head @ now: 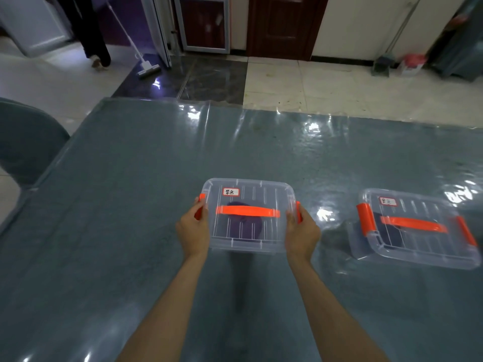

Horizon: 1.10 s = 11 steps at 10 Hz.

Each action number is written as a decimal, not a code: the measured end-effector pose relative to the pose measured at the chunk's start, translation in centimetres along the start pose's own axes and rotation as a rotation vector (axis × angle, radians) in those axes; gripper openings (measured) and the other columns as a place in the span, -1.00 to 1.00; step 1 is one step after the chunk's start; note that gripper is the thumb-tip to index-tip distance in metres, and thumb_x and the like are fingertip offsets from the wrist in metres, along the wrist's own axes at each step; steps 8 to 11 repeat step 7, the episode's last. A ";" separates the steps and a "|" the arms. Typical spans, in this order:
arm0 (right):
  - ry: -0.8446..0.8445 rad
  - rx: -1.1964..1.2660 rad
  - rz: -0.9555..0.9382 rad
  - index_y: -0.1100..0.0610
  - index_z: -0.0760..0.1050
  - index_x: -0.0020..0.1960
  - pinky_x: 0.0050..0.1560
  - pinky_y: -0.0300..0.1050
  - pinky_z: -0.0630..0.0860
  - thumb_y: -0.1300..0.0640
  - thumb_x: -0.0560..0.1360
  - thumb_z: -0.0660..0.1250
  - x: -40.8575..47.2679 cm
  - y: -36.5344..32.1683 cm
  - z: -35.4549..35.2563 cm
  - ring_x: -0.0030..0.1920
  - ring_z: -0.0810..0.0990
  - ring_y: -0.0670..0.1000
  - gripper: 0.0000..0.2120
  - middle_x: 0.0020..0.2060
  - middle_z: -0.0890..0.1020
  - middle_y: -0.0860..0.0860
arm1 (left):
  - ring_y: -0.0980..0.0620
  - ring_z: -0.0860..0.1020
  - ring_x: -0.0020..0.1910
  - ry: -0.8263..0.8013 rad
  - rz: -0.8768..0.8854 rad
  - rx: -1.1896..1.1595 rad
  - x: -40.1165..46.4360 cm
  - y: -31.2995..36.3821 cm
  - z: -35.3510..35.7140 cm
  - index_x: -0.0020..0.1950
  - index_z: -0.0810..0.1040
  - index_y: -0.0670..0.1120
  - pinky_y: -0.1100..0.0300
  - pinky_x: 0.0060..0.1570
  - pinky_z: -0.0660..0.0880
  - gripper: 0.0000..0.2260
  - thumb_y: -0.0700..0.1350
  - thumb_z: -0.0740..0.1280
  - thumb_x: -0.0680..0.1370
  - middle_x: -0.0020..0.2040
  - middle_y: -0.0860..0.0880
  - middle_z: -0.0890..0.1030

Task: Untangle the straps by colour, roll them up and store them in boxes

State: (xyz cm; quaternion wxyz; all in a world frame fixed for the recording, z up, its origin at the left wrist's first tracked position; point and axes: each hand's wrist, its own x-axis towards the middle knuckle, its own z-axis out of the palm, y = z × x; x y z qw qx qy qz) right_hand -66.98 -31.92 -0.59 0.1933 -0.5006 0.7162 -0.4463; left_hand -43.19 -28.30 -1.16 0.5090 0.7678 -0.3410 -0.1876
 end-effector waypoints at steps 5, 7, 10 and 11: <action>-0.546 -0.206 -0.197 0.14 0.35 0.63 0.40 0.12 0.49 0.28 0.69 0.25 -1.2 0.6 -6.2 0.37 0.57 0.22 -0.50 0.43 0.55 0.16 | -0.29 0.48 0.44 -0.464 0.340 0.602 -0.9 0.9 -4.1 0.71 0.19 -0.13 -0.13 0.35 0.45 -0.48 -0.27 0.14 0.73 0.62 -0.20 0.38; -0.507 -0.395 -0.266 0.10 0.54 0.46 0.34 0.02 0.51 0.18 0.65 0.33 -4.3 0.8 -10.6 0.33 0.60 0.14 -0.62 0.38 0.60 0.07 | -0.20 0.49 0.41 -0.450 0.463 0.700 -5.7 2.4 -7.7 0.48 0.53 -0.16 -0.07 0.37 0.44 -0.63 -0.23 0.30 0.66 0.48 -0.13 0.52; -0.507 -0.395 -0.266 0.10 0.54 0.46 0.34 0.02 0.51 0.18 0.65 0.33 -4.3 0.8 -10.6 0.33 0.60 0.14 -0.62 0.38 0.60 0.07 | -0.20 0.49 0.41 -0.450 0.463 0.700 -5.7 2.4 -7.7 0.48 0.53 -0.16 -0.07 0.37 0.44 -0.63 -0.23 0.30 0.66 0.48 -0.13 0.52; -0.507 -0.395 -0.266 0.10 0.54 0.46 0.34 0.02 0.51 0.18 0.65 0.33 -4.3 0.8 -10.6 0.33 0.60 0.14 -0.62 0.38 0.60 0.07 | -0.20 0.49 0.41 -0.450 0.463 0.700 -5.7 2.4 -7.7 0.48 0.53 -0.16 -0.07 0.37 0.44 -0.63 -0.23 0.30 0.66 0.48 -0.13 0.52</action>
